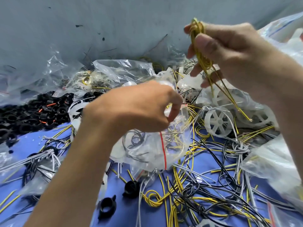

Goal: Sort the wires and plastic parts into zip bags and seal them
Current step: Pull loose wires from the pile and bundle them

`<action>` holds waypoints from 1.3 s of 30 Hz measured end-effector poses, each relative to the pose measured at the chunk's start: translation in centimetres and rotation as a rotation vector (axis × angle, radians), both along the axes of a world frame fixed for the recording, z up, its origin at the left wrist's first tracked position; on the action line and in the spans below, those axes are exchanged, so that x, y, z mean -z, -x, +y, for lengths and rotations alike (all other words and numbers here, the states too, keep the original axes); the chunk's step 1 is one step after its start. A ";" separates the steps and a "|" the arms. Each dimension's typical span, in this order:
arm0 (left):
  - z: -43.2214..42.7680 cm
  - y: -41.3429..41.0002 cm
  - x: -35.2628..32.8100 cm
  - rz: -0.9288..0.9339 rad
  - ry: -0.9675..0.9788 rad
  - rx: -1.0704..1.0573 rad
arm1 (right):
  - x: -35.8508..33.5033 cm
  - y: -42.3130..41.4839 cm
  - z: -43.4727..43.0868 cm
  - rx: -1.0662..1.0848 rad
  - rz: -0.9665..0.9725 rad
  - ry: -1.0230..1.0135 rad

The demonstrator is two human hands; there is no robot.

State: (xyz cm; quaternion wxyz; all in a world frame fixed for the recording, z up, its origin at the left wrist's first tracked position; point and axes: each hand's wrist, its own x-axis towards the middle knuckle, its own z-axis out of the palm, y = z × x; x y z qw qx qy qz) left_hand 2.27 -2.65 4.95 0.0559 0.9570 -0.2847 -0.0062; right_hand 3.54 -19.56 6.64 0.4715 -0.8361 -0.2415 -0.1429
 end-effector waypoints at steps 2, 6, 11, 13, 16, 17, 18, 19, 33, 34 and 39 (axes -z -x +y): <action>1.2 -0.5 -0.5 0.011 0.055 -0.035 | -0.1 0.4 -0.2 -0.076 0.051 0.029; 2.5 -0.8 -1.2 -0.030 0.226 -0.023 | 0.0 1.0 -0.2 -0.218 0.149 0.154; 3.1 -0.9 -1.7 -0.093 0.460 -0.026 | 0.5 1.0 0.5 -0.298 0.211 0.349; 3.6 -0.7 -2.0 -0.089 0.597 -0.033 | 0.3 1.1 0.4 -0.305 0.206 0.410; 3.8 -0.3 -2.4 -0.089 0.725 -0.020 | 0.2 1.2 0.6 -0.283 0.200 0.477; 3.7 -0.2 -2.4 -0.091 0.727 -0.009 | 0.5 1.2 0.9 -0.243 0.169 0.527; 3.3 -0.1 -2.3 -0.094 0.713 0.001 | 0.8 1.2 1.3 -0.189 0.118 0.590; 2.8 -0.1 -2.2 -0.096 0.679 0.013 | 1.2 1.2 1.8 -0.114 0.053 0.653; 0.9 -0.1 -1.7 -0.033 0.800 0.104 | 2.6 0.7 2.6 -0.177 -0.209 0.714; 0.8 -0.2 -1.7 -0.037 0.810 0.107 | 2.3 0.6 2.4 -0.181 -0.215 0.706; 1.5 -0.6 -1.8 -0.078 0.878 0.083 | 1.1 0.5 1.3 -0.222 -0.104 0.587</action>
